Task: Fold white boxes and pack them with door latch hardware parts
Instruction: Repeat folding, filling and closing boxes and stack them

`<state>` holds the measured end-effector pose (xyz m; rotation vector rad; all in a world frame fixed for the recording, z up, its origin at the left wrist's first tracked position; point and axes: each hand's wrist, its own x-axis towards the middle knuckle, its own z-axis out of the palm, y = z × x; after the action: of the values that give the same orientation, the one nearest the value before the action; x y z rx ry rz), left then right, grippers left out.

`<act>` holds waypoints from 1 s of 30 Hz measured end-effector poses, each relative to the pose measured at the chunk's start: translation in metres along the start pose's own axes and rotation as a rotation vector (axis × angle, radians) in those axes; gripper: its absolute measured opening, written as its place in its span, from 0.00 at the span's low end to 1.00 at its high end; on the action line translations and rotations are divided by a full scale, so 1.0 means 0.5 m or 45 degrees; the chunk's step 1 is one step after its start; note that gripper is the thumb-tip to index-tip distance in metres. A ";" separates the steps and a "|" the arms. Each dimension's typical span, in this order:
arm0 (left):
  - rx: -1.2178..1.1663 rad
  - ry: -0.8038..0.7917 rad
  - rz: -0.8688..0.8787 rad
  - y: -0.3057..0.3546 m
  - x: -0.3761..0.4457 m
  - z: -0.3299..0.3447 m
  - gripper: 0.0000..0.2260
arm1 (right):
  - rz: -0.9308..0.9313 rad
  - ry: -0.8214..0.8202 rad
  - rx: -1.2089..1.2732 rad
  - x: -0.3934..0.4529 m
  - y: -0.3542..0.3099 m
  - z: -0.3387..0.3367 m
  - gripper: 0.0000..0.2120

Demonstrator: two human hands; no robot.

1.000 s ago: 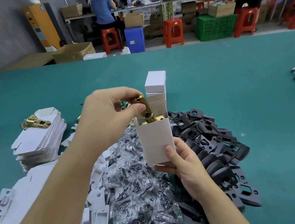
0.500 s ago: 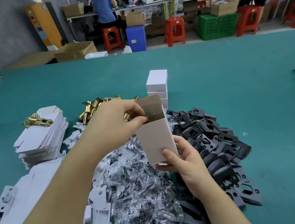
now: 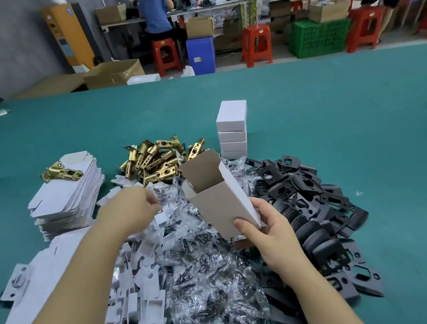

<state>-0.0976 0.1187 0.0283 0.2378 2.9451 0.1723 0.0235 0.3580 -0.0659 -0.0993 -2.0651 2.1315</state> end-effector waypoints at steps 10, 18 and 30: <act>0.222 0.013 -0.183 -0.021 0.040 0.064 0.13 | 0.106 0.018 0.366 0.001 -0.006 -0.002 0.19; 0.114 0.062 -0.246 -0.009 0.059 0.067 0.10 | 0.129 0.015 0.463 0.003 -0.006 -0.006 0.21; -0.081 0.141 -0.142 -0.026 0.054 0.059 0.09 | 0.157 0.013 0.569 0.002 -0.006 -0.007 0.16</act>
<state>-0.1202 0.1133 -0.0066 0.0567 3.0462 0.2709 0.0235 0.3616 -0.0630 -0.1806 -1.5625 2.6009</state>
